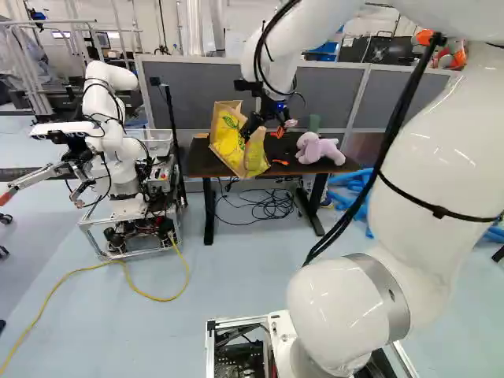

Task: Pick up the bag on the ground and place it on the table

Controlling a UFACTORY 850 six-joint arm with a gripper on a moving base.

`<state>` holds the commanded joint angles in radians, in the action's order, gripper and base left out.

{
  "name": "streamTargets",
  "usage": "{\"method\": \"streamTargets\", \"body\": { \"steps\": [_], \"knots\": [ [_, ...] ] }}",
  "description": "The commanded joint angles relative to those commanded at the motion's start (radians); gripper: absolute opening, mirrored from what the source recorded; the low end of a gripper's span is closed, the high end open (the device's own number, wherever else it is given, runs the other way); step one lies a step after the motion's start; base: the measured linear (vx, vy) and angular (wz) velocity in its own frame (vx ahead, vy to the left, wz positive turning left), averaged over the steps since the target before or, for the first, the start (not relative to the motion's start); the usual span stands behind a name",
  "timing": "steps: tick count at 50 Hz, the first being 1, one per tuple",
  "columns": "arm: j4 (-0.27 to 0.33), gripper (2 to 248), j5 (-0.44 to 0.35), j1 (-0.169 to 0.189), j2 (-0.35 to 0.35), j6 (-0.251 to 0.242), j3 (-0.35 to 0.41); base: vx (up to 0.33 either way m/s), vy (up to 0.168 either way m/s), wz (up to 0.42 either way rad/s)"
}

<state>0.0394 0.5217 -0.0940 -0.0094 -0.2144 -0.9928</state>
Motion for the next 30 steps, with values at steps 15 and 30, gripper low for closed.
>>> {"method": "streamTargets", "body": {
  "steps": [15,30],
  "knots": [
    [-0.006,247,-0.209,0.014,0.043,0.032,0.136,0.0,0.0,0.0],
    [-0.012,247,-0.418,0.028,0.087,0.064,0.272,0.0,0.0,0.0]
  ]
}}
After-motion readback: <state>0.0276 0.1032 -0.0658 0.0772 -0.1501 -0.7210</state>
